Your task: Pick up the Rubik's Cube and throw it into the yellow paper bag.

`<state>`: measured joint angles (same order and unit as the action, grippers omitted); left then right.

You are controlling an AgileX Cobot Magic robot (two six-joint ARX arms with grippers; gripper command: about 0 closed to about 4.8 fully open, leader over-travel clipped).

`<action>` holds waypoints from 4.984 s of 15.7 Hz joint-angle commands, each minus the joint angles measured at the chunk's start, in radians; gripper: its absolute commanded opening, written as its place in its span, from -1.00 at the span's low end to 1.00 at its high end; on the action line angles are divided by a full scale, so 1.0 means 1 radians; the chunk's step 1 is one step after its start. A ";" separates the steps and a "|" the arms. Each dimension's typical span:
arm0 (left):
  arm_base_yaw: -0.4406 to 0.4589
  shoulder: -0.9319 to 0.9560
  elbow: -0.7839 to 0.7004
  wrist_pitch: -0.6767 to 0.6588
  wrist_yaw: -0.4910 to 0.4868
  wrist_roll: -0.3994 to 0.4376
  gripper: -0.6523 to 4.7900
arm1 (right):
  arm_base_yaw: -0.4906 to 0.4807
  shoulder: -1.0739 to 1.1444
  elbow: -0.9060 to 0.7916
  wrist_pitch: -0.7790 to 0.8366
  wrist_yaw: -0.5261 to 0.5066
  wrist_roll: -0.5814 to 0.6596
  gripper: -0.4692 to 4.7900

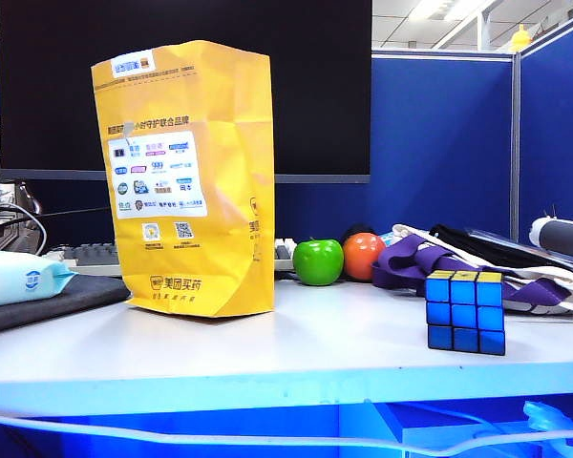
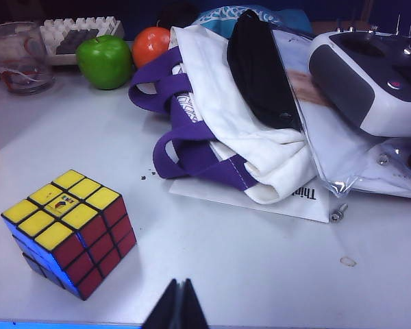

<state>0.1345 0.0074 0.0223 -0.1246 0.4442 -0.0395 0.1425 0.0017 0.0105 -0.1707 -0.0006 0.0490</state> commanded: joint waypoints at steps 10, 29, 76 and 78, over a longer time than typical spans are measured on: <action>0.000 -0.001 0.073 0.210 0.145 -0.220 -0.72 | 0.001 0.000 -0.009 0.106 -0.003 0.146 -0.84; -0.479 0.811 0.644 -0.013 -0.055 0.238 -0.19 | 0.000 0.130 0.011 0.276 -0.106 0.317 -0.83; -0.610 0.870 0.651 -0.016 0.136 0.203 0.92 | 0.161 1.739 1.268 -0.753 -0.109 0.125 -0.36; -0.610 0.870 0.651 -0.016 0.135 0.203 0.92 | 0.160 1.739 1.268 -0.750 -0.109 0.125 -0.40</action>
<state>-0.4751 0.8791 0.6682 -0.1535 0.5735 0.1642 0.3031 1.7416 1.2762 -0.9226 -0.1093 0.1738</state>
